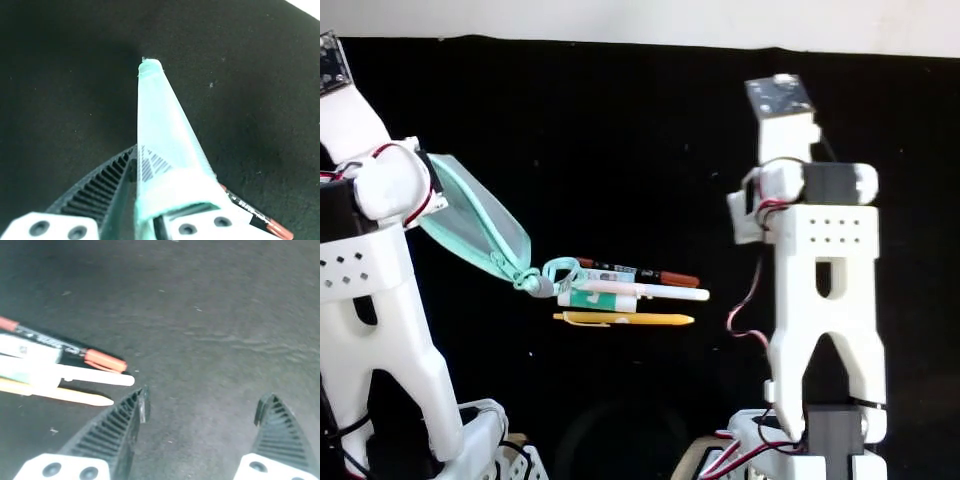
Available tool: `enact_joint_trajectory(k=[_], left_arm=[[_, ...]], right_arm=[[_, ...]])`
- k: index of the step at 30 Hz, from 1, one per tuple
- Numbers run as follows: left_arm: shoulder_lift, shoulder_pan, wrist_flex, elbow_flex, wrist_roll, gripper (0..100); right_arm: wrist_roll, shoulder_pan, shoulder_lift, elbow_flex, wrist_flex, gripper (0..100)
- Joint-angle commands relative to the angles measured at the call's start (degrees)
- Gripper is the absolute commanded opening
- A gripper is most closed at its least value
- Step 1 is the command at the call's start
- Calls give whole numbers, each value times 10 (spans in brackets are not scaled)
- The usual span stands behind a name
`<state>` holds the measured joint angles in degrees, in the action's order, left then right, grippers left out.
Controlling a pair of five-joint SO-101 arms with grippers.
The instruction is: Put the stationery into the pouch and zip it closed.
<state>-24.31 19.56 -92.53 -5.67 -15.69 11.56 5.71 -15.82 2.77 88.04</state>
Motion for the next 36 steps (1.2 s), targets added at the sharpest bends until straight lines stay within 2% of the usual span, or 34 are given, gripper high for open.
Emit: enact_joint_trajectory(k=[1, 4, 9, 18, 30, 36], left_arm=[[-5, 7, -2, -12, -10, 6], [-6, 7, 2, 10, -6, 6], [-6, 7, 7, 44, -2, 6], [-6, 7, 18, 56, -2, 6], [-10, 7, 18, 56, 18, 6], [-7, 5, 18, 54, 18, 6]], right_arm=[[-14, 66, -26, -27, -7, 332], [-69, 131, -48, -58, -13, 332], [-148, 222, -95, -73, -95, 332], [-194, 371, -109, -72, -179, 332], [-207, 462, 12, -79, -282, 332], [-207, 484, 28, -97, -288, 332]])
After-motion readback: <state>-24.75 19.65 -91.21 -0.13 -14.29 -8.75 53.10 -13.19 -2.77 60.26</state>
